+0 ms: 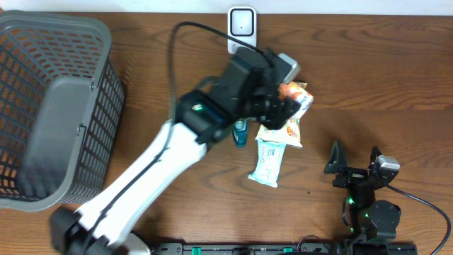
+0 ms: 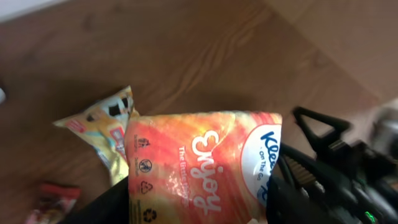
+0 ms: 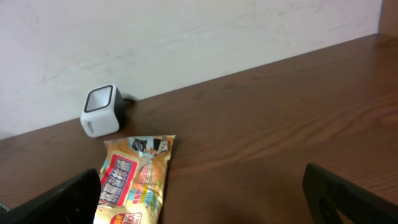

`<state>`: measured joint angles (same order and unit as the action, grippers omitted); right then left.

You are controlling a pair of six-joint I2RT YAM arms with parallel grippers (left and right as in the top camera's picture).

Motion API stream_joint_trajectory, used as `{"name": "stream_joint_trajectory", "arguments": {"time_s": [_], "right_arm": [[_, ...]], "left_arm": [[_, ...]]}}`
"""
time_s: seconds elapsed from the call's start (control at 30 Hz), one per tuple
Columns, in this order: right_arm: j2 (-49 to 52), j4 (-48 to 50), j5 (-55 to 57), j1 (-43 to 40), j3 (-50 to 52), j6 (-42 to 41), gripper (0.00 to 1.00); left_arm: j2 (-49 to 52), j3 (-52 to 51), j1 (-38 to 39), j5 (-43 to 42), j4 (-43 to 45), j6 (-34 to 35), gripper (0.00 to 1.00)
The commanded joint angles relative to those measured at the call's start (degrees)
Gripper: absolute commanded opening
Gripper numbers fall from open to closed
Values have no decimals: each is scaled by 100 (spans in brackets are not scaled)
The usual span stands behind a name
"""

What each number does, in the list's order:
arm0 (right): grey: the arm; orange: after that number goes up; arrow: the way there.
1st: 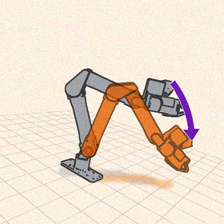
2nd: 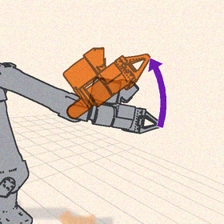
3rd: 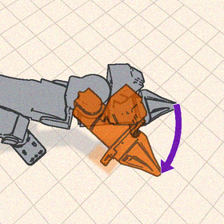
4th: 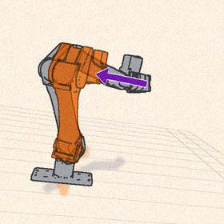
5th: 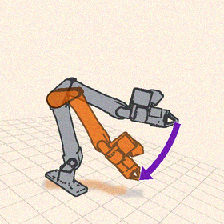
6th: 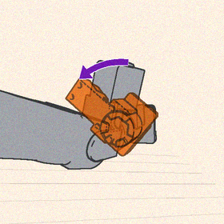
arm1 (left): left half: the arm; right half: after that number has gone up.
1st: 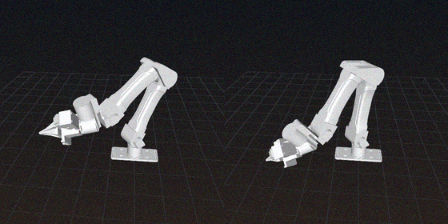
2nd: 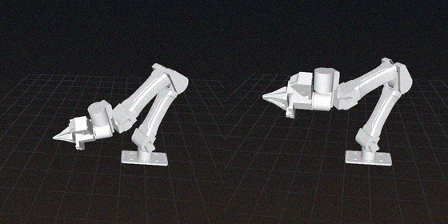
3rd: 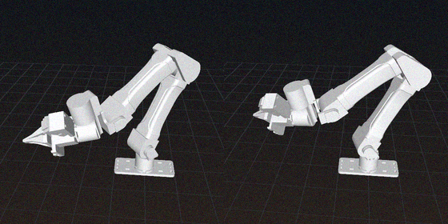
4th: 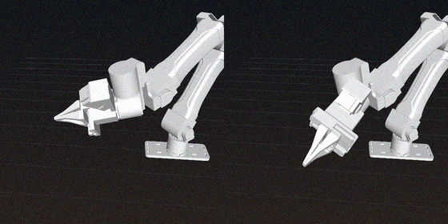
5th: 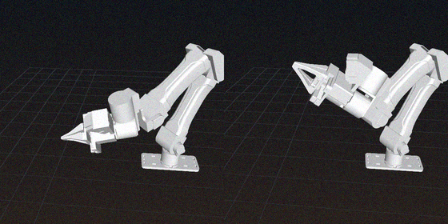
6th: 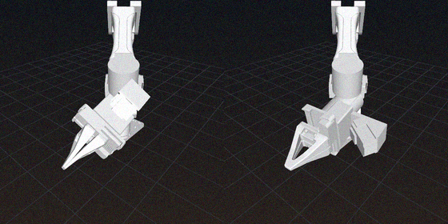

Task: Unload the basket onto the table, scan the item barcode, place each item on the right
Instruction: 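Lift the tissue pack out and carry it past the scanner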

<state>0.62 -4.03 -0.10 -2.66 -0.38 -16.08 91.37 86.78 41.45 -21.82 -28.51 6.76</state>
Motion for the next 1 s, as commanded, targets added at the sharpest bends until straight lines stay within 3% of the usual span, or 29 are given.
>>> {"name": "stream_joint_trajectory", "arguments": {"time_s": [0.0,0.27,0.4,0.53,0.73,0.97], "right_arm": [[-31,-26,61,28,7,46,99],[-31,-26,63,28,7,46,99],[-31,-26,61,28,7,46,99],[-31,-26,61,28,7,46,99],[-31,-26,61,28,7,46,99],[-31,-26,61,28,7,46,99]], "left_arm": [[494,0,125,492,269,1128,61],[1502,0,382,494,673,2100,61],[1628,0,527,505,680,2096,62],[1628,2,568,673,678,2098,73],[1609,28,564,678,682,2065,73],[1239,267,479,1152,678,1497,73]]}}
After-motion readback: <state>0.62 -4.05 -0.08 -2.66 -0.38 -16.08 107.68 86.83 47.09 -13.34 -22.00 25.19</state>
